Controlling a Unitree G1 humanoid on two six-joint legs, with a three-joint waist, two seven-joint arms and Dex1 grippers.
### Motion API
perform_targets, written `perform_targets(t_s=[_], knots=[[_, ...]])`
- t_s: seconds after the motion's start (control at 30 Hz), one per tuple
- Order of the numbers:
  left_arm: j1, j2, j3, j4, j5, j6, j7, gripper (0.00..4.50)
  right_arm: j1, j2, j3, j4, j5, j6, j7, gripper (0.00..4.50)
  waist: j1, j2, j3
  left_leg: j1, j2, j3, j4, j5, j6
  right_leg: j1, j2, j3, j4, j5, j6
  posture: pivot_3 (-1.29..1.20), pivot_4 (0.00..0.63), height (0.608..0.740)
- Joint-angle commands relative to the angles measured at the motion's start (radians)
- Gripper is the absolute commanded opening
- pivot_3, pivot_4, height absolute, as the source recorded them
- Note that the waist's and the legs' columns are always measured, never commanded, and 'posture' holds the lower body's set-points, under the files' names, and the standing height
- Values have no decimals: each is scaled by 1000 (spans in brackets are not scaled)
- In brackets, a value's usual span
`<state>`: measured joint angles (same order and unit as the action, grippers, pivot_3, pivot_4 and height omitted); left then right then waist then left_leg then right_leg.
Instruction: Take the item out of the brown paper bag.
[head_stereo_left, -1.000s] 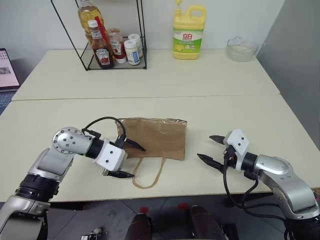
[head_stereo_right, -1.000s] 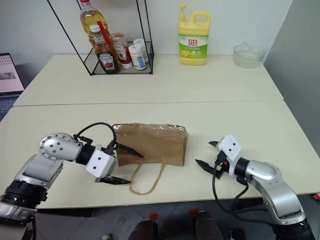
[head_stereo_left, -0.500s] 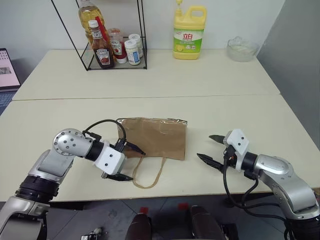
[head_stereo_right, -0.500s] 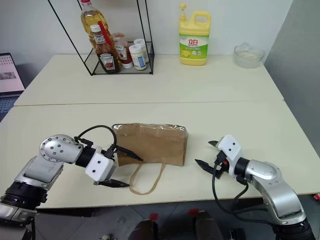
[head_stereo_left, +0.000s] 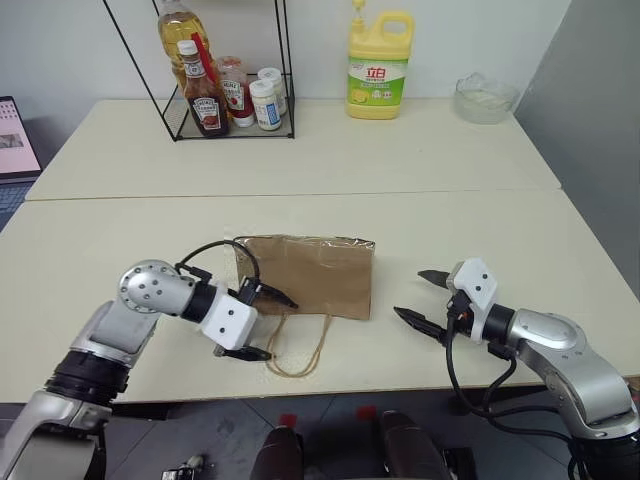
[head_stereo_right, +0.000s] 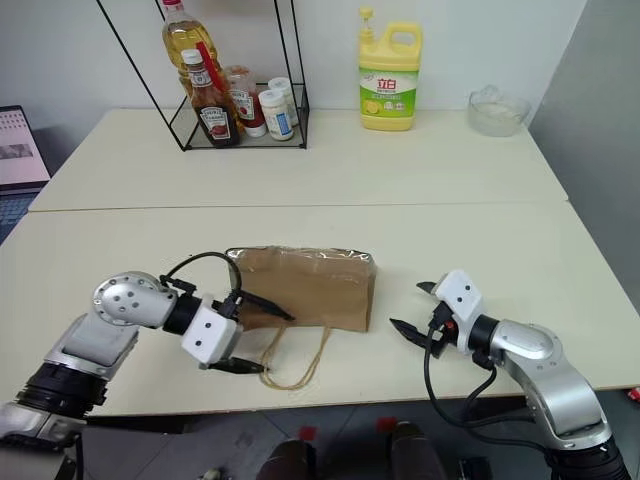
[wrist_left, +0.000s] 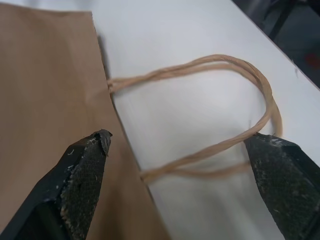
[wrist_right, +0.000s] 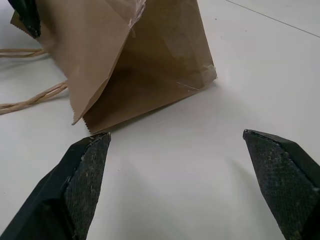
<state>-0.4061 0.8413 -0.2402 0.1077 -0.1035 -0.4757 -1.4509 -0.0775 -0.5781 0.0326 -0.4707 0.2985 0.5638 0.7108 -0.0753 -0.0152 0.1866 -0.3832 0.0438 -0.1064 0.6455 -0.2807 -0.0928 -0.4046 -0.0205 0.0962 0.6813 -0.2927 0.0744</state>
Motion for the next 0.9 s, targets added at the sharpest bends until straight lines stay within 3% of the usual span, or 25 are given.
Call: perform_targets(t_s=[0.03, 0.1, 0.2, 0.4, 0.6, 0.73, 0.9], knots=[[11, 2, -5, -43, 2, 12, 21, 4500, -2, 0, -11, -36, 20, -3, -7, 4460, 0, 0, 0, 0, 0, 0, 0, 0, 0, 0, 0, 0, 0, 0, 0, 0, 150, 740], [16, 3, -5, -46, -5, 18, 21, 4500, -2, -2, -15, -33, 20, -5, -7, 4460, 0, 0, 0, 0, 0, 0, 0, 0, 0, 0, 0, 0, 0, 0, 0, 0, 150, 740], [25, 2, -2, -55, -28, 36, 14, 3883, -1, -2, -15, -29, 19, -8, -9, 4500, 0, 0, 0, 0, 0, 0, 0, 0, 0, 0, 0, 0, 0, 0, 0, 0, 150, 740], [31, -6, 4, -70, -45, 65, 23, 1995, -3, 0, -14, -22, 20, -12, -11, 4500, 0, 0, 0, 0, 0, 0, 0, 0, 0, 0, 0, 0, 0, 0, 0, 0, 150, 740], [-2, -45, 67, -139, -182, 420, 117, 92, 18, -41, -7, 8, -22, -91, 27, 4500, 0, 0, 0, 0, 0, 0, 0, 0, 0, 0, 0, 0, 0, 0, 0, 0, 150, 740], [-40, -83, 105, -194, -249, 644, 215, 39, 68, -135, 26, 76, -128, -309, 101, 4500, 1, -1, 0, 0, 0, 0, 1, 0, 0, 1, 0, 0, 0, 0, 0, 0, 150, 740], [-68, -163, 145, -258, -313, 879, 366, 39, 113, -254, 90, 201, -327, -801, 152, 4500, 1, -1, -1, 1, 0, 0, 1, 0, 0, 1, 0, 0, 0, 0, 0, 0, 150, 740]])
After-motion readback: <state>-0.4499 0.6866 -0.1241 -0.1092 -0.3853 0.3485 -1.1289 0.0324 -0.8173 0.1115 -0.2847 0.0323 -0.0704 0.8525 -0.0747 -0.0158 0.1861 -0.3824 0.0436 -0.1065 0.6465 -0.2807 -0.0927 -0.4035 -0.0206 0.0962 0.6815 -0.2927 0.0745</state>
